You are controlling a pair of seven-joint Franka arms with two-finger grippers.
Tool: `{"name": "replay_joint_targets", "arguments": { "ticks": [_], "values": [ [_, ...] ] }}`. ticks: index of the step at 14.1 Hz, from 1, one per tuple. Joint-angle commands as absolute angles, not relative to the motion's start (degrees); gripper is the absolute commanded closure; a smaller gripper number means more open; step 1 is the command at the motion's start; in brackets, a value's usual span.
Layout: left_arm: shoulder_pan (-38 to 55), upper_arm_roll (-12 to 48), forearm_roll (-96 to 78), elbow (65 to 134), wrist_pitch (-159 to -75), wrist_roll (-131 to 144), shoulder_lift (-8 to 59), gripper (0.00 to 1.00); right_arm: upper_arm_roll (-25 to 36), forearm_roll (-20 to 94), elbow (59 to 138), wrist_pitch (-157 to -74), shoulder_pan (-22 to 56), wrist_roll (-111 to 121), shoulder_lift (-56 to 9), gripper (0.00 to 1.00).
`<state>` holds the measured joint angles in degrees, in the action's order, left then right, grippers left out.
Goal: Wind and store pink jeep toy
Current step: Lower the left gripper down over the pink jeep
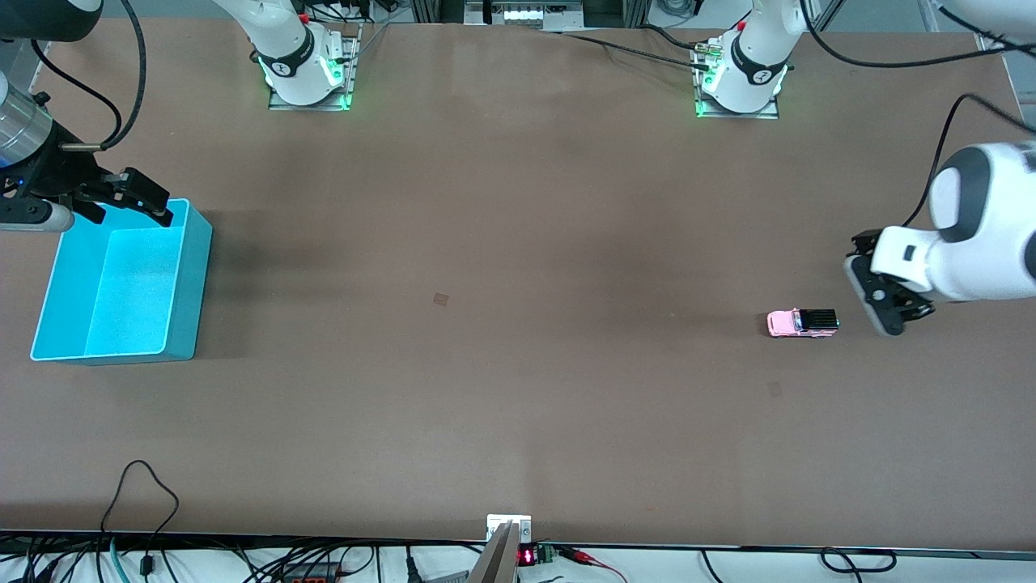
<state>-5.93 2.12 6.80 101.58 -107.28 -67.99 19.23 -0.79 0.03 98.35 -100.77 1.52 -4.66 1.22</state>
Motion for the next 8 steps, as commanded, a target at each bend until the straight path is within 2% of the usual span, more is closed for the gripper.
{"name": "replay_joint_targets", "arguments": {
  "ticks": [1,4,8],
  "values": [
    [-5.97,2.29,8.87,107.99,-118.34,-75.56,19.5,0.0,-0.97,0.09,98.17,-100.11,1.14,-3.96,1.76,0.0],
    [-5.98,2.29,11.94,115.03,-132.58,-79.18,20.74,0.0,-0.97,0.09,98.44,-100.11,1.06,-3.87,1.76,0.0],
    [-7.29,2.29,12.13,116.02,-144.12,-83.05,26.71,0.0,-0.97,0.09,98.53,-100.2,1.05,-3.87,1.76,0.0]
  ]
}}
